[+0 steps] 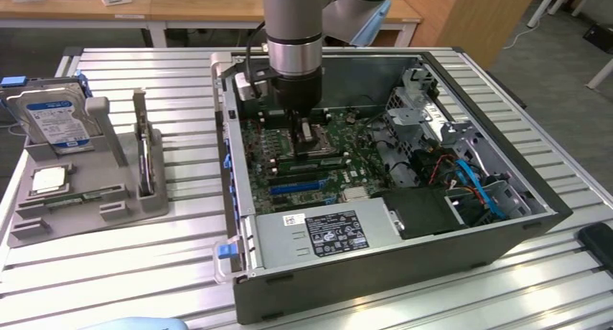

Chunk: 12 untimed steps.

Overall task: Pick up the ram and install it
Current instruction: 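Press down the ram until it locks into place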

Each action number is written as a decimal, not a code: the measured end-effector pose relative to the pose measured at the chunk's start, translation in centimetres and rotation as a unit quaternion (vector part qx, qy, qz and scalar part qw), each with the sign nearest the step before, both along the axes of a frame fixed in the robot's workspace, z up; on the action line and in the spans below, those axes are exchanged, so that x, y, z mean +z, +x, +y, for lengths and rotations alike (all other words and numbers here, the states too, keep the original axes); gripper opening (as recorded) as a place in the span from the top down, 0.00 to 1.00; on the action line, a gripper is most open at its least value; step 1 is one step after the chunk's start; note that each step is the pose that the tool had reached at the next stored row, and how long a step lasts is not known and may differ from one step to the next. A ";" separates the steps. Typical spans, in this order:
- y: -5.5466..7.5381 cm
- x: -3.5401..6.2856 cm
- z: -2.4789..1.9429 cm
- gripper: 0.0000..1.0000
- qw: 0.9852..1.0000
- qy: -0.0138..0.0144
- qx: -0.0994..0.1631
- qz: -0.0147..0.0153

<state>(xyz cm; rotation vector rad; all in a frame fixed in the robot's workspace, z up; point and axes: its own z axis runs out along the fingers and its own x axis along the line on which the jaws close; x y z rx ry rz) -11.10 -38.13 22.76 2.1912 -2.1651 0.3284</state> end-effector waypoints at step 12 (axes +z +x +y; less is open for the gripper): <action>0.2 0.70 -0.03 0.90 0.999 0.000 0.000 0.032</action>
